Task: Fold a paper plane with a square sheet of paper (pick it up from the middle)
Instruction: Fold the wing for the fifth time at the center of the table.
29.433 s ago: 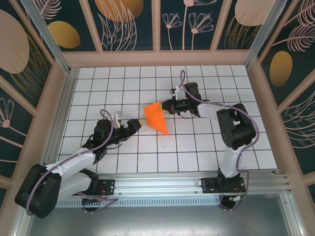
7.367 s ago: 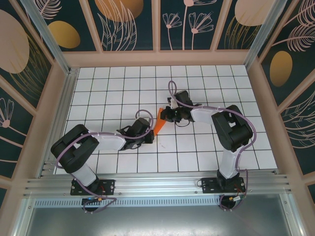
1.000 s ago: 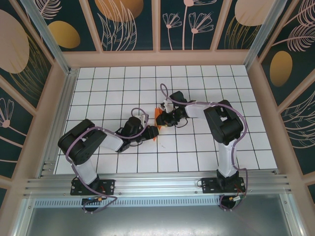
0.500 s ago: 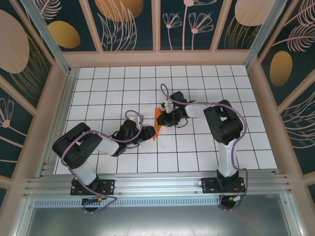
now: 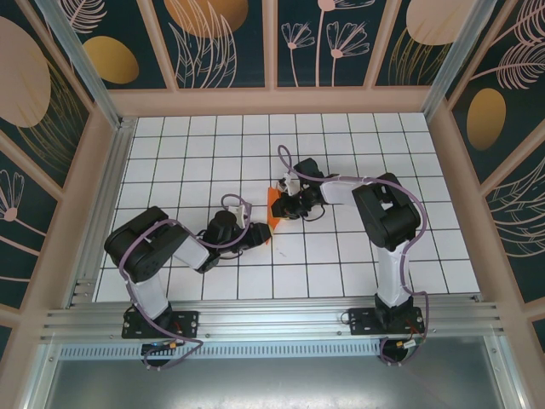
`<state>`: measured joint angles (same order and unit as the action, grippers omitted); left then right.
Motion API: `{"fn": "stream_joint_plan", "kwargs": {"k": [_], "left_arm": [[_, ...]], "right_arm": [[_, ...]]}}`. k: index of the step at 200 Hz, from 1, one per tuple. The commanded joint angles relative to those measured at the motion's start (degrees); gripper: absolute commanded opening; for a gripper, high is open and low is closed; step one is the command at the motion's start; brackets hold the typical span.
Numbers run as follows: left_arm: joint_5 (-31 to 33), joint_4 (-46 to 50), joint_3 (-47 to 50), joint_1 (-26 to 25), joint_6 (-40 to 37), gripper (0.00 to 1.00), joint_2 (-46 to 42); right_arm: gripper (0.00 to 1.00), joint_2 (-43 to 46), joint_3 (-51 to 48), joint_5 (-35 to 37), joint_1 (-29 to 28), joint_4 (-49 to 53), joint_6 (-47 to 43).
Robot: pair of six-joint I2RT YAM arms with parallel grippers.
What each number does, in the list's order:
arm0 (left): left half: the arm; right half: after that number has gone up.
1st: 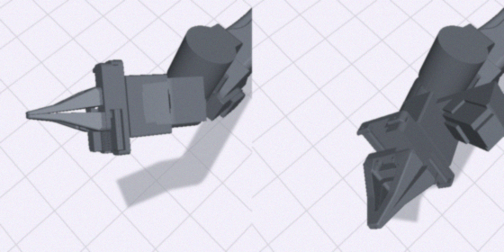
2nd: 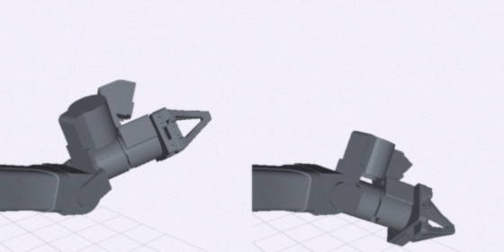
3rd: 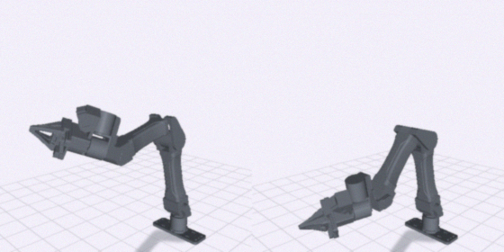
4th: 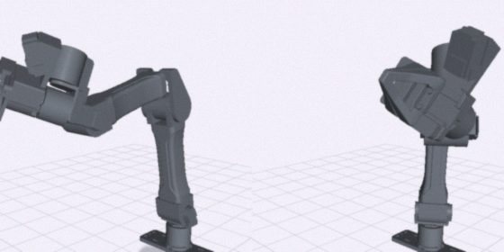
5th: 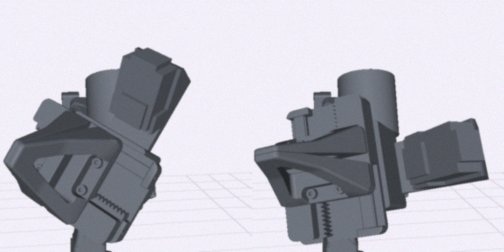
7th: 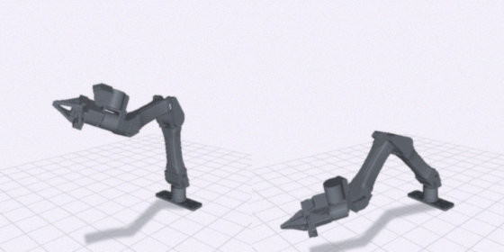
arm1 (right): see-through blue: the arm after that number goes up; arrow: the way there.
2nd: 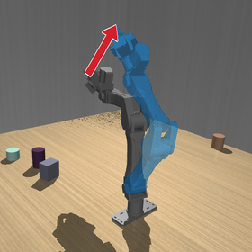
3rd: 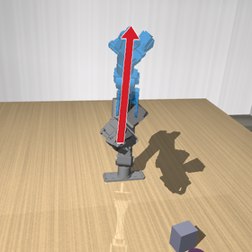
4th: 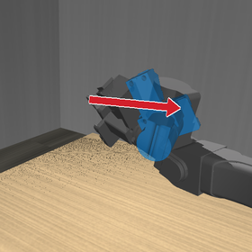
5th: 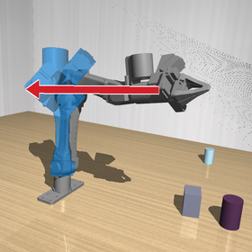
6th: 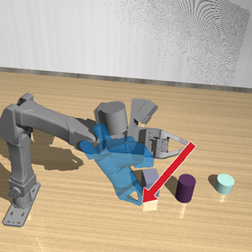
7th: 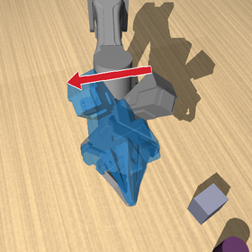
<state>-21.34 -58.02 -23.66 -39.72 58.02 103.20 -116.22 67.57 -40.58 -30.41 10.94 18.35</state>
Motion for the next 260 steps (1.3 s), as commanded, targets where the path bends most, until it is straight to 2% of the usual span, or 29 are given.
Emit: {"fn": "stream_joint_plan", "kwargs": {"k": [1, 260], "left_arm": [[-2.6, -5.1, 0.5, 0.2, 1.5, 0.29, 1.7], [0.7, 1.6, -4.6, 0.2, 0.9, 0.3, 3.8]], "right_arm": [[0.21, -2.8, -0.8, 2.3, -0.1, 0.5, -0.2], [0.23, -3.2, -0.5, 3.3, -0.5, 1.6, 0.0]]}}
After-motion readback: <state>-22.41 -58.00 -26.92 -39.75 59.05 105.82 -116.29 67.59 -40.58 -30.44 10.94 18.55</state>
